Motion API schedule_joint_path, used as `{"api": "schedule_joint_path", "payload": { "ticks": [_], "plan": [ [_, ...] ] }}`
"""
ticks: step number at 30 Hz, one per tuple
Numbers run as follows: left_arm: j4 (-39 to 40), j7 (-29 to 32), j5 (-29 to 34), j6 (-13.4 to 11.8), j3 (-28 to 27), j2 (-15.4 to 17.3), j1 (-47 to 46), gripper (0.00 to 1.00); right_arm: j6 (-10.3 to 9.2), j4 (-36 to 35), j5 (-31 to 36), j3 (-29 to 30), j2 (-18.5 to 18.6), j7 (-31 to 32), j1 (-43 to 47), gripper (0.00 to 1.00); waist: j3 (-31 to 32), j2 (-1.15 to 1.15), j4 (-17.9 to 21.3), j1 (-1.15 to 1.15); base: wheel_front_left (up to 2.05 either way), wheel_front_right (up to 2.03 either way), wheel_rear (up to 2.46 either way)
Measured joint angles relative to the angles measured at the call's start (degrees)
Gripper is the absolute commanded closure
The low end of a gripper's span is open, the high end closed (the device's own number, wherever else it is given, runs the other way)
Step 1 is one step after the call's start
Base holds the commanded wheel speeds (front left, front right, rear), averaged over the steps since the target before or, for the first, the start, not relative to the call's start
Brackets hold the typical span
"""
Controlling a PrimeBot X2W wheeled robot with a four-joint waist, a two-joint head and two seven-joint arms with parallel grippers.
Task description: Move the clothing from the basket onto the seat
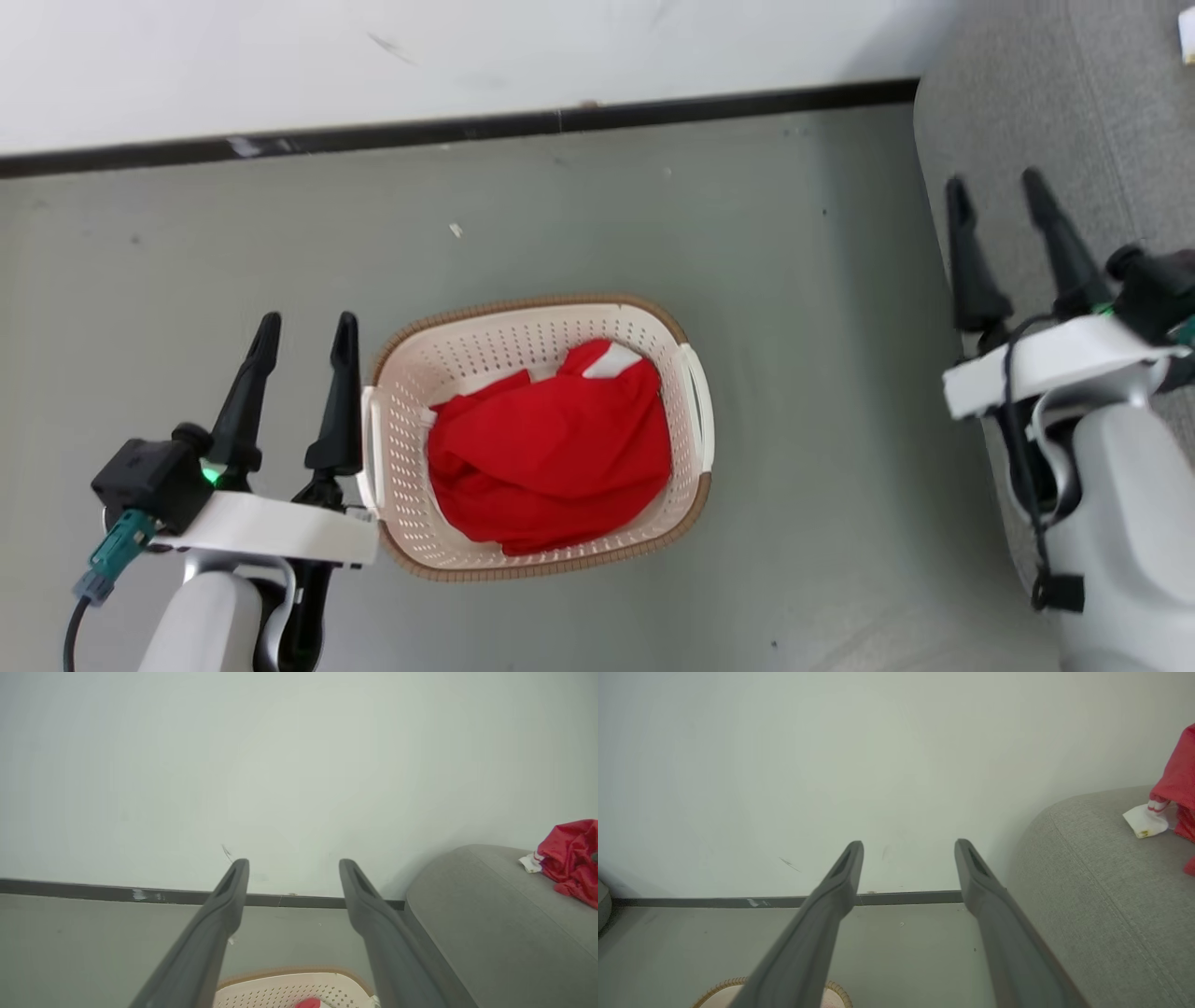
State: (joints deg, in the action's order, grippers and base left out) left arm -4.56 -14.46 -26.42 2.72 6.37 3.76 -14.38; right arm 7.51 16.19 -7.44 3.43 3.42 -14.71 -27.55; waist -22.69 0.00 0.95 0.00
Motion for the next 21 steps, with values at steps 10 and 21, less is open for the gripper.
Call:
{"api": "schedule_joint_path", "payload": {
  "ticks": [10, 21],
  "plan": [
    [-3.27, 0.0, 1.12, 0.24, -1.82, -0.24, 5.15, 0.0, 0.0, 0.21, 2.1, -3.2, -0.14, 0.0, 7.45, 0.0, 6.93, 0.0, -1.91, 0.0, 0.0, 0.0, 0.0],
    [-5.56, 0.0, 2.31, 1.47, -1.14, -0.53, 9.44, 0.0, 0.0, -0.01, 3.08, -2.32, -0.44, 0.0, 13.97, 0.0, 13.89, 0.0, -3.33, 0.0, 0.0, 0.0, 0.0]
  ]
}}
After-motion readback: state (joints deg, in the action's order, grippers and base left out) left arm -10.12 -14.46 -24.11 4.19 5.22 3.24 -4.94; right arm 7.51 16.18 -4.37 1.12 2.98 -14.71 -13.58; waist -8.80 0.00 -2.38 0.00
